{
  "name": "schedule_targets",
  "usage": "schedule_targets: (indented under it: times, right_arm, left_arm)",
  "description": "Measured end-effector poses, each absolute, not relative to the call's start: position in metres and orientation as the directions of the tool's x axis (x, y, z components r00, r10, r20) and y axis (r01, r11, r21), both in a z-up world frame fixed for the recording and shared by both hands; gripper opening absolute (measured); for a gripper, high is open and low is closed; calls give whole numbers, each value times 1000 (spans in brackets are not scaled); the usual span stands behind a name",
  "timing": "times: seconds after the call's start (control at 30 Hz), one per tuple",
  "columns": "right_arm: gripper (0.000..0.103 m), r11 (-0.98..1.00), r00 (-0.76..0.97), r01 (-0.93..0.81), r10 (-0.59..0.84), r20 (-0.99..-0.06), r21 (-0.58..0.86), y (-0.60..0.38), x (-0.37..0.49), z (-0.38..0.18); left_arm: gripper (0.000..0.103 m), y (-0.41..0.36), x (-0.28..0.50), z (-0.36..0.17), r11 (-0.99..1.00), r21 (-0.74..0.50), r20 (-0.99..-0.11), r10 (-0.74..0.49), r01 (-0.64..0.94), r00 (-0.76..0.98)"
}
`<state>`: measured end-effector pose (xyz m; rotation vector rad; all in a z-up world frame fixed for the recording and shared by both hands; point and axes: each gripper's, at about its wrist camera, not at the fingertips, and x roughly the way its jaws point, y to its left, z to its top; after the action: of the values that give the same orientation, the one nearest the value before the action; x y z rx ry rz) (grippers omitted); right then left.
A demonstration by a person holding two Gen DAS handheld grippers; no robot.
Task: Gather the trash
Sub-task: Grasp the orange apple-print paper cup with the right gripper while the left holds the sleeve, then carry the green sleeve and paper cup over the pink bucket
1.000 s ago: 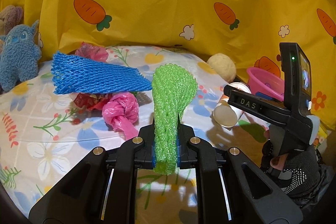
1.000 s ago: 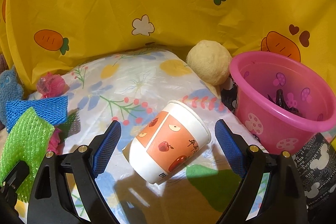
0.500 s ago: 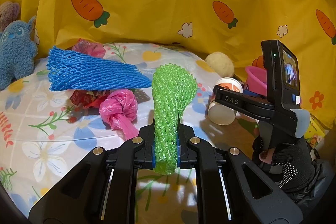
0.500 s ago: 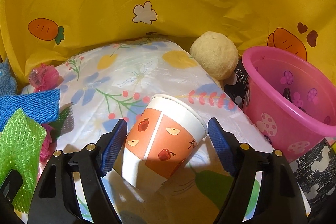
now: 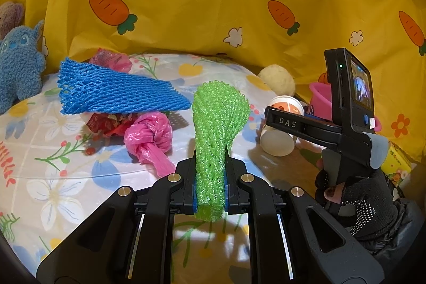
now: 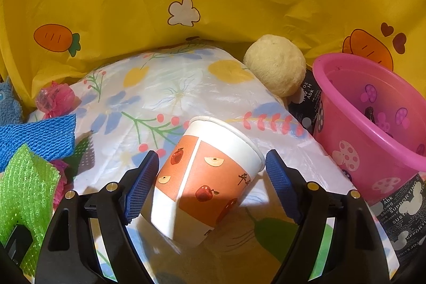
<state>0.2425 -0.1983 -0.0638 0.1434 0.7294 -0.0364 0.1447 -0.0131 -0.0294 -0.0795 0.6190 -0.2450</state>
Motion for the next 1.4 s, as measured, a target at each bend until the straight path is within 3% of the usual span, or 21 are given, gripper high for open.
schedule_targets:
  times: [0.57, 0.8, 1.4]
  right_arm:
    - [78, 985, 738, 62, 65, -672, 162, -195, 248, -66]
    - [66, 984, 772, 6, 110, -626, 181, -195, 233, -57]
    - [65, 971, 839, -75, 185, -512, 228, -214, 183, -21]
  left_arm:
    - [12, -14, 146, -30, 967, -146, -570, -254, 208, 781]
    - [12, -13, 144, -27, 965, -145, -562, -261, 217, 785]
    - [12, -35, 128, -4, 957, -140, -537, -290, 256, 792]
